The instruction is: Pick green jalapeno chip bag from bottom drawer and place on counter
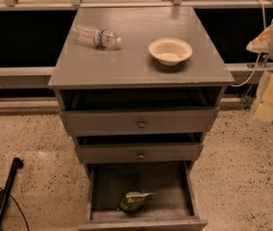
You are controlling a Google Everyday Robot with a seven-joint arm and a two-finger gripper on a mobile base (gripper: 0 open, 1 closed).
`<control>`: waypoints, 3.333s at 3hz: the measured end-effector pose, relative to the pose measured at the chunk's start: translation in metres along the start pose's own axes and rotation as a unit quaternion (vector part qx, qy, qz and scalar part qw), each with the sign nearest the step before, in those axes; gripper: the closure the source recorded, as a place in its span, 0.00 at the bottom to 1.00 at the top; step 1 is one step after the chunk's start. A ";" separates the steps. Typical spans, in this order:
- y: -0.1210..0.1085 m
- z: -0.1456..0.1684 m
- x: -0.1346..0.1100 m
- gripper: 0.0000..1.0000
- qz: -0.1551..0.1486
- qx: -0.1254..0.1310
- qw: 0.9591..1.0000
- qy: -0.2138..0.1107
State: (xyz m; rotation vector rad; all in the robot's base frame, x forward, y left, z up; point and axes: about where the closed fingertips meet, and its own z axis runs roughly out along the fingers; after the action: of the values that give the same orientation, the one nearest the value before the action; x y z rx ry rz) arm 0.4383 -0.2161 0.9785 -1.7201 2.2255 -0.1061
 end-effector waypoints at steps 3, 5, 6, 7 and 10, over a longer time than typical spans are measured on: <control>0.022 0.047 -0.010 0.00 -0.034 -0.033 0.997 -0.053; 0.058 0.099 -0.001 0.00 -0.063 0.002 0.987 -0.150; 0.061 0.163 -0.021 0.00 -0.038 -0.021 0.978 -0.204; 0.091 0.237 -0.042 0.00 -0.023 -0.038 0.958 -0.283; 0.081 0.304 -0.061 0.00 -0.040 0.000 0.912 -0.407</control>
Offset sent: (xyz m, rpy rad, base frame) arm 0.0062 0.0047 -0.0184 0.0181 0.0307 0.0395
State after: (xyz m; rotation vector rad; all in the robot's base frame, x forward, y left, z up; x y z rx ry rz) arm 0.4674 -0.0939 0.6837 -1.4644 1.5266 0.5040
